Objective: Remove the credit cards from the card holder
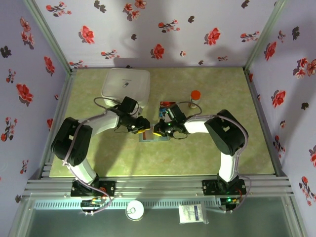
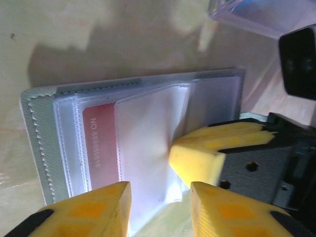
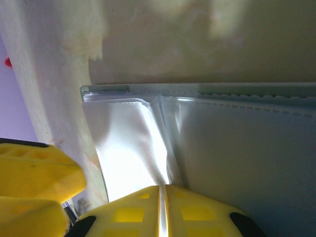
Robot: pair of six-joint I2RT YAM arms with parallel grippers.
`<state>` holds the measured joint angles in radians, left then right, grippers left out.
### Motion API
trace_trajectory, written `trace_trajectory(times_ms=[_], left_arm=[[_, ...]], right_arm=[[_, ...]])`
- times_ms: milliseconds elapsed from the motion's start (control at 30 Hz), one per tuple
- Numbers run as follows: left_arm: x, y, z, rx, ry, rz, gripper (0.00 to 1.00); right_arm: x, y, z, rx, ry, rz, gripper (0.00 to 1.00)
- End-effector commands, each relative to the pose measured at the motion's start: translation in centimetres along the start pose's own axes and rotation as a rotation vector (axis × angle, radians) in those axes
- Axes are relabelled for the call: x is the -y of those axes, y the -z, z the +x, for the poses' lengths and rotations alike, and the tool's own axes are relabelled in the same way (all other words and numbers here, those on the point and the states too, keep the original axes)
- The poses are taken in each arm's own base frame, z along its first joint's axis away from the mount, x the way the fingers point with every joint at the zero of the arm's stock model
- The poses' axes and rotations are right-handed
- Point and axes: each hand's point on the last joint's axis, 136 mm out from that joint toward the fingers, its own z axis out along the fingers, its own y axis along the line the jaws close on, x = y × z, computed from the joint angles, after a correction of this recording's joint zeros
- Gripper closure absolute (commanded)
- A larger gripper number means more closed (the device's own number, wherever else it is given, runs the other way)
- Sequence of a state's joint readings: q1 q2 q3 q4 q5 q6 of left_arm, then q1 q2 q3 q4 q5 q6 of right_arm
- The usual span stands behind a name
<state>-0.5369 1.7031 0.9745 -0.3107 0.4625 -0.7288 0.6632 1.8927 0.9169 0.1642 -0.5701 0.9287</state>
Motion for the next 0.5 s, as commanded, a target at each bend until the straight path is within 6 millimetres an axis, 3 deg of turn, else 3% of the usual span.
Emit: trace_trajectory(times_ms=[0, 333, 467], left_arm=[[-0.5, -0.6, -0.3, 0.005, 0.026, -0.024, 0.61], [-0.9, -1.5, -0.1, -0.006, 0.041, -0.031, 0.57], [-0.3, -1.7, -0.3, -0.001, 0.045, 0.007, 0.67]], right_arm=[[3.3, -0.5, 0.6, -0.014, -0.081, 0.078, 0.88], [3.3, -0.8, 0.8, -0.022, -0.088, 0.063, 0.88], [2.7, -0.7, 0.8, -0.025, -0.076, 0.048, 0.87]])
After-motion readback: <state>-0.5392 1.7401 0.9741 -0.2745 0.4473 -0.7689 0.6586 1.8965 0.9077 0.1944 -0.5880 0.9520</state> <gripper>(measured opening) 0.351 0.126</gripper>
